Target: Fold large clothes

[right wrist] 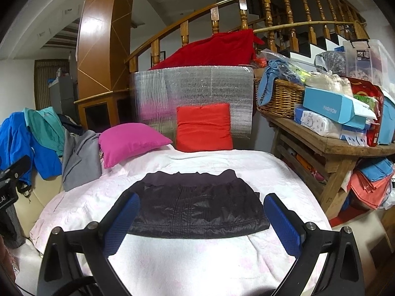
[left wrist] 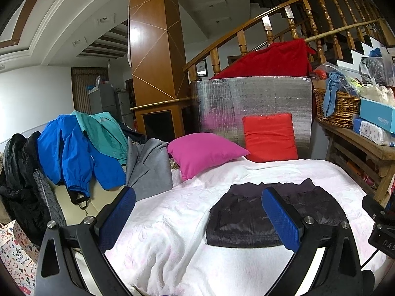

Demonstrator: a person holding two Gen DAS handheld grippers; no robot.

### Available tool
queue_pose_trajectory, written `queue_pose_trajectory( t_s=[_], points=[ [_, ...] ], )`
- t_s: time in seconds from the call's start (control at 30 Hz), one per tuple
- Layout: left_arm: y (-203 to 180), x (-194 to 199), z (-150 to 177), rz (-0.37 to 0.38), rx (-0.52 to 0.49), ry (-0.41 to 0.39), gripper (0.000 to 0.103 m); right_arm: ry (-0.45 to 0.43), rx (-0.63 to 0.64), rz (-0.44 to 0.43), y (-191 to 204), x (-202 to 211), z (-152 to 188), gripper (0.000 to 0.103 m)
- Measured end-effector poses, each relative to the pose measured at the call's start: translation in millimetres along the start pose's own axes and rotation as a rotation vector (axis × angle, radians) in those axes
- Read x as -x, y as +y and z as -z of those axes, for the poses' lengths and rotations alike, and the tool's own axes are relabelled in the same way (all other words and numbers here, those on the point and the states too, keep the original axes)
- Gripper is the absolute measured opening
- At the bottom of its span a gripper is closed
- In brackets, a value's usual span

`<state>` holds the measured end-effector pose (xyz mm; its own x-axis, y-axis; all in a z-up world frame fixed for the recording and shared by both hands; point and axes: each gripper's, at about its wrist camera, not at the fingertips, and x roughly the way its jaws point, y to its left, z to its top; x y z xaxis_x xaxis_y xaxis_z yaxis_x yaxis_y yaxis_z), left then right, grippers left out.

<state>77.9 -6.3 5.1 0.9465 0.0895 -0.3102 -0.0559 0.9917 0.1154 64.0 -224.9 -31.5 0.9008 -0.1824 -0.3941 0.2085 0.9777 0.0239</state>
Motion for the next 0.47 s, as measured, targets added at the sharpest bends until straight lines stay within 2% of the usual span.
queue_pose_trajectory(
  t_s=[0.27, 0.47],
  points=[
    [-6, -26, -6, 0.008, 0.000, 0.012, 0.102, 0.032, 0.005, 0.003, 1, -30, -6, 0.102],
    [-11, -59, -10, 0.026, 0.012, -0.005, 0.102, 0.065, -0.012, 0.015, -13, -73, -12, 0.102]
  ],
)
